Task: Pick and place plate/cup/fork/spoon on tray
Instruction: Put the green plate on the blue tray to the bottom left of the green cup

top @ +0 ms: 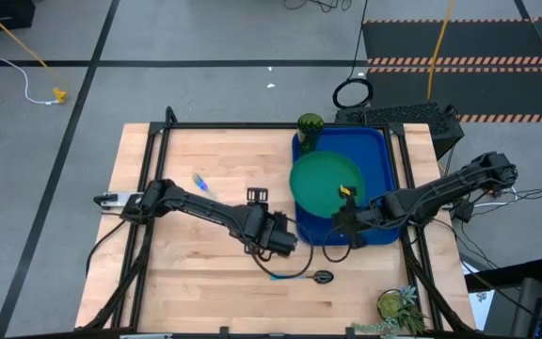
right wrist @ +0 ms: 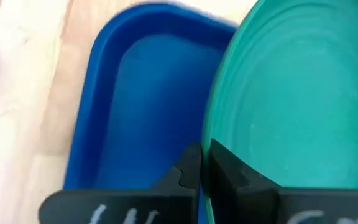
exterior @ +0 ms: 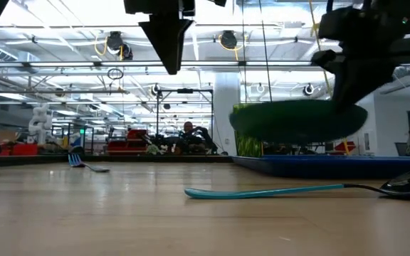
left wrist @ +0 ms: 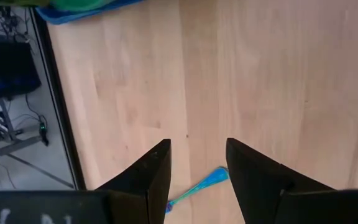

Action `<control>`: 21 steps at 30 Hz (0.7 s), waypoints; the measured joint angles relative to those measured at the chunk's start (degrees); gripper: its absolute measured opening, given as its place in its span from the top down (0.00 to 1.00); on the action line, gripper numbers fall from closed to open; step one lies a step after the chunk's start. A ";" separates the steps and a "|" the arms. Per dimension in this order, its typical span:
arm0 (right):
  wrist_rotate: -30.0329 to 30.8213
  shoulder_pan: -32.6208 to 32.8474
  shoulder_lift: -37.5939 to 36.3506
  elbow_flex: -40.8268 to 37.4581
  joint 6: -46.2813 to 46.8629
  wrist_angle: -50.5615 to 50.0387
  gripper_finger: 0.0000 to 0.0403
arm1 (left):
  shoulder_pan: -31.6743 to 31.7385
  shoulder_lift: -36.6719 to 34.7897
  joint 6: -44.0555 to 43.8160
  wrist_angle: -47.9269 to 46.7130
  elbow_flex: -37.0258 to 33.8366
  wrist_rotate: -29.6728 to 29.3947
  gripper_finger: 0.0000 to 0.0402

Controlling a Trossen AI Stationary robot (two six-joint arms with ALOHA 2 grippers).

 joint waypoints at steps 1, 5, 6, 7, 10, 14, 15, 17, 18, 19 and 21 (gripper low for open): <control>-0.11 0.02 0.00 0.00 1.22 -0.84 1.00 | -0.15 0.00 -0.56 0.00 0.00 -0.01 0.61; 0.09 0.00 0.00 0.00 4.57 -4.51 1.00 | -0.64 0.00 -1.45 -0.03 0.00 -0.03 0.61; 0.11 -0.06 0.00 0.00 4.88 -5.23 1.00 | -0.78 0.00 -1.45 0.02 -0.05 -0.02 0.61; 0.11 -0.10 0.00 0.00 5.03 -5.61 1.00 | -0.84 0.00 -1.45 0.06 -0.39 -0.02 0.61; 0.13 -0.36 0.00 0.00 6.03 -6.37 1.00 | -0.93 -0.03 -2.49 0.07 -2.45 -0.02 0.61; 0.09 -1.72 0.00 0.00 6.35 -7.33 1.00 | -0.64 -0.02 -5.18 0.77 -6.54 -0.14 0.61; 0.11 -2.22 0.00 0.00 6.35 -7.33 1.00 | -0.65 -0.02 -6.00 1.11 -7.65 -0.19 0.61; 0.13 -3.34 0.00 0.00 6.15 -7.24 1.00 | -0.78 0.07 -7.69 1.13 -9.57 -0.15 0.61; 0.11 -3.95 0.00 -0.08 6.02 -7.06 1.00 | -0.89 0.07 -8.54 1.19 -10.48 -0.15 0.61; 0.11 -4.52 0.00 -0.43 5.96 -6.71 1.00 | -1.01 0.05 -9.32 1.20 -11.39 -0.21 0.61; 0.11 -5.65 0.02 -1.27 5.83 -6.65 1.00 | -1.17 0.04 -10.80 1.31 -13.27 -0.54 0.61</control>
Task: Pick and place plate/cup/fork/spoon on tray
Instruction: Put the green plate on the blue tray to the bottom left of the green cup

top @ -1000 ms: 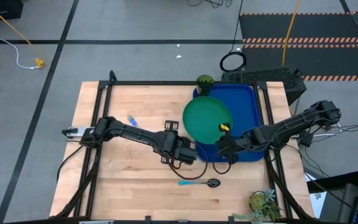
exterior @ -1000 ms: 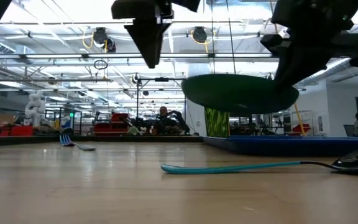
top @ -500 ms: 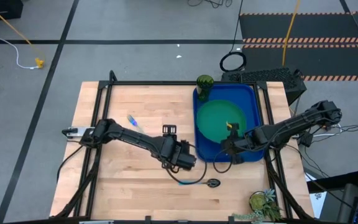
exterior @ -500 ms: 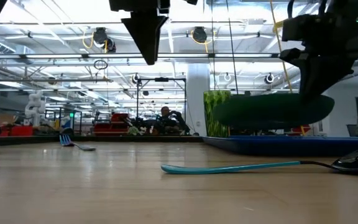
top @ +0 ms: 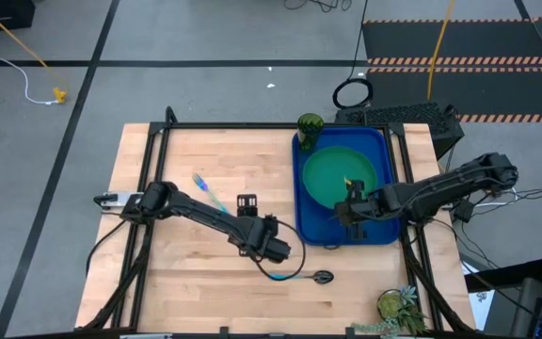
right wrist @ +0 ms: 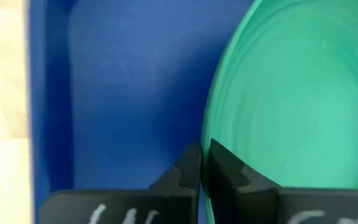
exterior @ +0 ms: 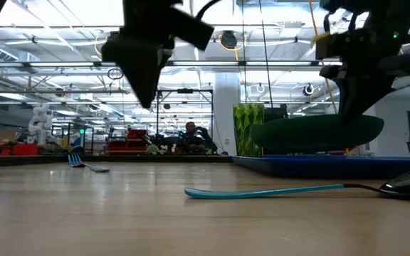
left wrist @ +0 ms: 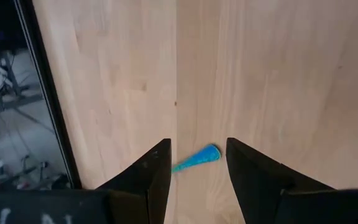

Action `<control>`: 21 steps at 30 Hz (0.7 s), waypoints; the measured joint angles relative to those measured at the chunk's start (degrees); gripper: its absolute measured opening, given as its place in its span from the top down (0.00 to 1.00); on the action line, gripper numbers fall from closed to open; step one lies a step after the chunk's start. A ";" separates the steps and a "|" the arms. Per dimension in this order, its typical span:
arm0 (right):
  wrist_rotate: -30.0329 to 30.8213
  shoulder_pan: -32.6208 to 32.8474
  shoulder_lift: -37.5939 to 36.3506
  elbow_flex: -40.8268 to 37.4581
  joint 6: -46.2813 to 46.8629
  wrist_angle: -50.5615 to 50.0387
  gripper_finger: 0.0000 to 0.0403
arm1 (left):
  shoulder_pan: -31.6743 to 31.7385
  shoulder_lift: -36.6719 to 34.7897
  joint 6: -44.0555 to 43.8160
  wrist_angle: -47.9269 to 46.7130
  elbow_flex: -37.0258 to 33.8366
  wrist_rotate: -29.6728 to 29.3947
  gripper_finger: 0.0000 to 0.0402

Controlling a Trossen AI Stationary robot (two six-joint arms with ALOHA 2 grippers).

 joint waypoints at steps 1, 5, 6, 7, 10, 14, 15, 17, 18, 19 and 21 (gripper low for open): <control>0.01 -0.51 0.00 -0.51 -0.06 -0.02 1.00 | -0.13 0.00 -0.71 0.28 -0.86 -0.40 0.61; 0.04 -2.29 0.02 -2.78 -0.72 0.85 0.99 | -0.23 0.00 -2.57 1.64 -3.18 -1.03 0.61; 0.03 -2.72 0.03 -3.34 -0.97 1.22 0.99 | -0.23 0.00 -2.55 2.80 -3.49 -1.03 0.61; 0.02 -3.14 0.03 -3.73 -1.29 1.49 0.99 | -0.23 0.00 -2.40 4.04 -3.76 -1.03 0.61; 0.00 -4.49 0.04 -4.56 -2.38 3.27 0.99 | -0.23 0.00 -0.87 6.94 -4.17 -1.05 0.61; 0.09 -5.99 0.04 -4.74 -3.02 4.16 0.99 | -0.23 0.00 0.58 9.11 -4.15 -1.09 0.61; 0.07 -6.36 0.04 -4.74 -3.20 4.29 0.99 | -0.23 0.00 0.74 9.43 -4.15 -1.09 0.61; 0.07 -7.00 0.04 -4.76 -3.69 4.74 0.99 | -0.23 0.00 0.80 9.36 -4.15 -1.17 0.61; 0.06 -7.27 0.04 -4.76 -3.98 5.07 0.99 | -0.23 0.00 0.81 9.33 -4.15 -1.23 0.61; 0.05 -7.53 0.04 -4.76 -4.11 5.28 0.99 | -0.23 0.00 0.83 9.37 -4.15 -1.25 0.61; 0.02 -8.04 0.04 -4.76 -4.52 5.82 0.99 | -0.23 0.00 0.90 9.36 -4.15 -1.25 0.61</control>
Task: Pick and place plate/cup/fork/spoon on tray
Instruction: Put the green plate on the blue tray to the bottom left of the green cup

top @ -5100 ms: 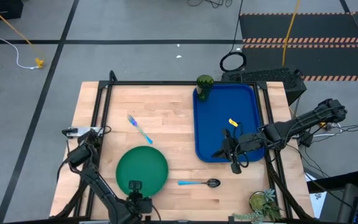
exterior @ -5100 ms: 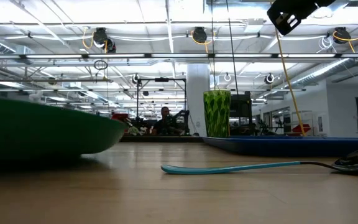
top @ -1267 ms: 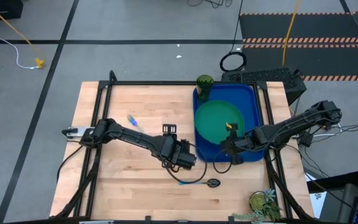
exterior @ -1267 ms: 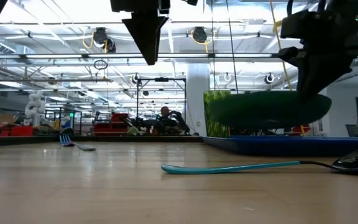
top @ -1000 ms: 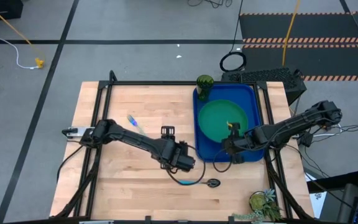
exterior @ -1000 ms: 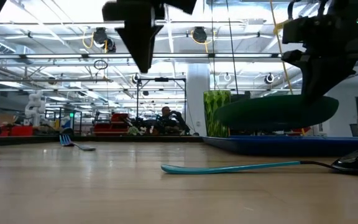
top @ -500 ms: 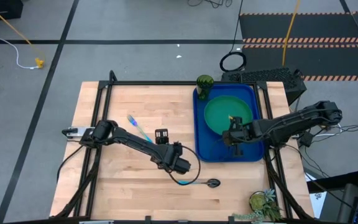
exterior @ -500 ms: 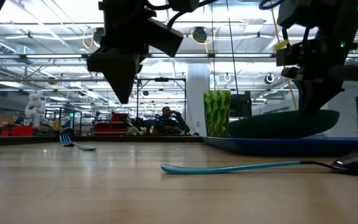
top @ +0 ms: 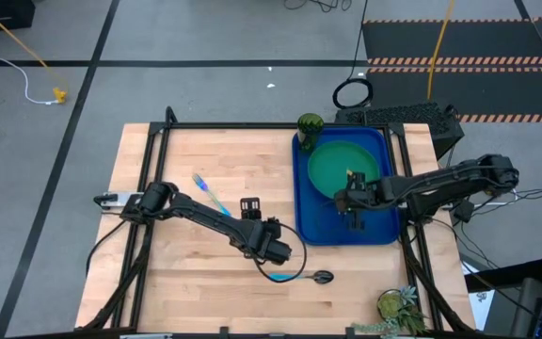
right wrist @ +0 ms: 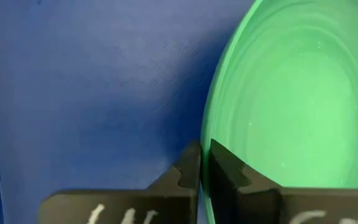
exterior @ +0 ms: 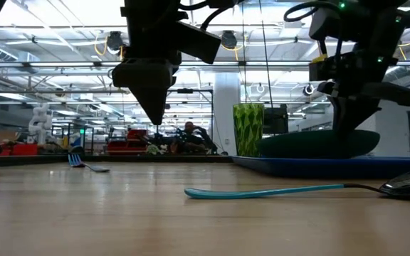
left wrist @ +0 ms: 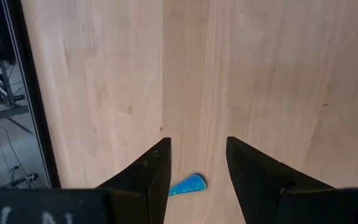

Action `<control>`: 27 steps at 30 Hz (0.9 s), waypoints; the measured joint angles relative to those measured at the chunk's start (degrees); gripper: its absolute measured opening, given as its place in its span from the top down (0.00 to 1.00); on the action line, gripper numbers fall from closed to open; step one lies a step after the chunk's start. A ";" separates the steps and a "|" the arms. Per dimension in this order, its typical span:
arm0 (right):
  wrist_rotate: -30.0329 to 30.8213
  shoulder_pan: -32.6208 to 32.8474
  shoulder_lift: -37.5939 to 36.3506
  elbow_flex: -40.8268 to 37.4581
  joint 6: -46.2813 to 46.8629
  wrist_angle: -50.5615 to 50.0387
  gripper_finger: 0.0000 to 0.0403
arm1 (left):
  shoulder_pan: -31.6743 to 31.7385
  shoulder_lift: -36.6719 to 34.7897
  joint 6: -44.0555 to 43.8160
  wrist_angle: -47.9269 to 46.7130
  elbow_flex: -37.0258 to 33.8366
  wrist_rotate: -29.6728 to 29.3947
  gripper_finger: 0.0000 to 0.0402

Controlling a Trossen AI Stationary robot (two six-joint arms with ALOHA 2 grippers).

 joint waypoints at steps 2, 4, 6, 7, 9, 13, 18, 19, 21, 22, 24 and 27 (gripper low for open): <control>0.00 -0.42 0.00 -0.02 -0.43 0.59 0.99 | 0.00 0.00 0.10 -0.02 0.00 -0.06 0.61; 0.00 -0.82 0.00 -0.02 -1.02 1.22 0.99 | 0.00 0.00 0.39 0.05 0.00 -0.14 0.61; 0.00 -1.25 0.00 -0.02 -1.23 1.66 0.99 | 0.00 0.00 0.63 0.03 0.00 -0.17 0.61; 0.00 -1.45 0.00 -0.02 -1.24 1.91 0.99 | 0.00 0.00 0.78 0.04 0.00 -0.17 0.61; -0.02 -1.77 0.00 -0.02 -1.24 2.29 0.99 | 0.00 0.00 1.17 0.05 0.00 -0.17 0.61; -0.11 -2.15 0.00 -0.02 -1.22 2.27 0.99 | 0.00 -0.02 1.17 0.07 0.00 -0.17 0.61; -0.31 -2.55 0.00 -0.02 -1.07 2.27 0.99 | -0.02 -0.04 0.86 -0.06 0.00 -0.17 0.61; -0.31 -2.55 0.00 -0.02 -1.07 2.29 0.99 | -0.04 -0.04 0.68 -0.06 0.00 -0.17 0.61; -1.19 -2.55 0.00 -0.02 -1.07 2.36 0.99 | -0.16 -0.07 0.60 -0.08 0.00 -0.17 0.61; -1.50 -2.55 0.00 -0.02 -1.06 2.37 0.99 | -0.25 -0.07 0.58 -0.08 0.00 -0.17 0.61; -1.53 -2.54 0.00 -0.02 -1.05 2.63 0.99 | -0.39 -0.09 0.49 -0.08 0.00 -0.17 0.61; -1.41 -2.55 0.00 -0.02 -1.03 2.69 0.96 | -0.62 -0.09 -0.03 -0.08 0.00 -0.16 0.61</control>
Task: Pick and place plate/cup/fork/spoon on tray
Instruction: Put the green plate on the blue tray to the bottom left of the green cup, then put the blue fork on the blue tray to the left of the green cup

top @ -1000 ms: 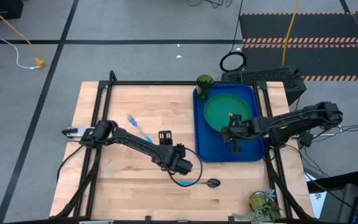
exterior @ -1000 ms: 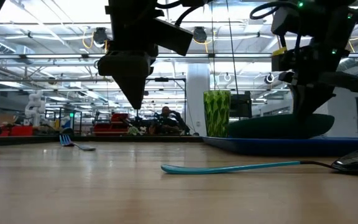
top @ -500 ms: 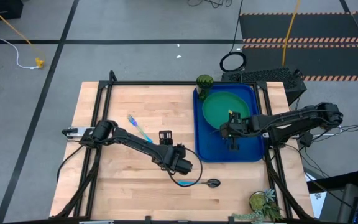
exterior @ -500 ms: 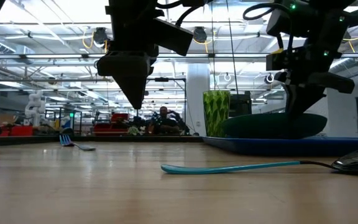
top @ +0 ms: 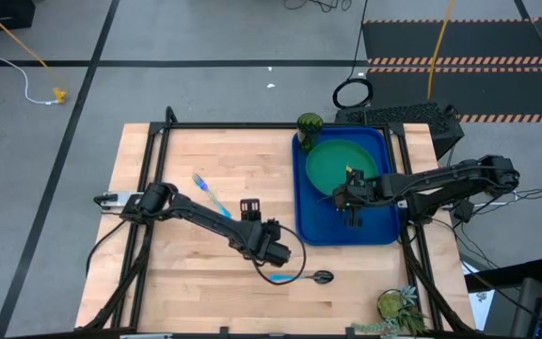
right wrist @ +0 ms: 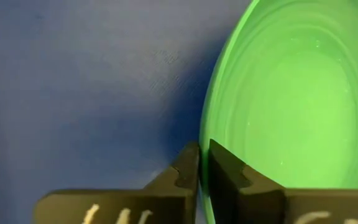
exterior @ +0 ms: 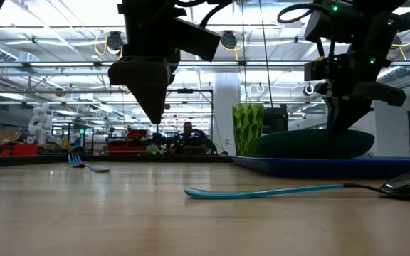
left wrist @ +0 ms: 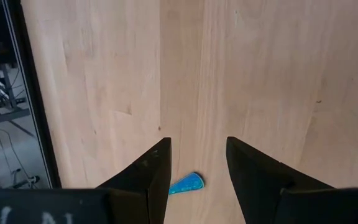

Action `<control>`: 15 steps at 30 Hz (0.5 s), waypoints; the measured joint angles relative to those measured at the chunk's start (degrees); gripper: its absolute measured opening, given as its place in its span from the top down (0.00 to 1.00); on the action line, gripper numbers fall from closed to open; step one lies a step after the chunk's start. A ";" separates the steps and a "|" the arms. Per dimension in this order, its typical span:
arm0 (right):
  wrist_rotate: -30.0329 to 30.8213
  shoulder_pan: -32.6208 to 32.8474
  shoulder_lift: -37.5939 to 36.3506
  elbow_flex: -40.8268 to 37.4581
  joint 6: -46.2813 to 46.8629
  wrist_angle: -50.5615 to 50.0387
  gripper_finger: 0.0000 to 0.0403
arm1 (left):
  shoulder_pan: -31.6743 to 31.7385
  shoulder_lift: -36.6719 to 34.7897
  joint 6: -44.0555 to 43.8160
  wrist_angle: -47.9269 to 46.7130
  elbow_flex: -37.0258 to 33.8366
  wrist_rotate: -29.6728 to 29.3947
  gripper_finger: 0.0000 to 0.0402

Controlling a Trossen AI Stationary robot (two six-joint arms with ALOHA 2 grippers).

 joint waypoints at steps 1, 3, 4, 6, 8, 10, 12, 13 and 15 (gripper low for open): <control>0.05 0.00 0.00 0.00 0.02 0.04 0.94 | -0.13 0.00 -0.17 -0.02 0.00 -0.02 0.61; 0.08 0.01 0.00 0.00 0.29 0.04 0.91 | -0.42 0.00 -0.36 -0.03 0.00 0.00 0.61; 0.08 0.01 0.00 0.00 0.37 0.04 0.89 | -0.57 0.00 -0.41 -0.07 0.00 0.00 0.61; 0.08 0.01 0.00 -0.02 0.44 0.12 0.86 | -0.95 0.00 -0.56 -0.09 0.02 0.09 0.61; 0.08 0.01 0.00 -0.02 0.44 0.70 0.83 | -1.45 0.00 -0.97 -0.25 0.08 0.40 0.61; 0.08 0.01 0.00 0.00 0.44 1.43 0.80 | -2.00 0.00 -1.77 -0.92 0.09 0.42 0.61; 0.08 0.01 0.00 0.00 0.44 2.31 0.78 | -2.57 0.00 -3.10 -2.23 0.17 0.47 0.61; 0.08 0.01 0.00 0.00 0.37 2.78 0.77 | -2.91 0.00 -3.95 -3.20 0.36 0.53 0.61; 0.08 0.01 0.00 -0.02 0.31 3.05 0.75 | -3.58 0.00 -5.61 -4.93 0.76 1.16 0.61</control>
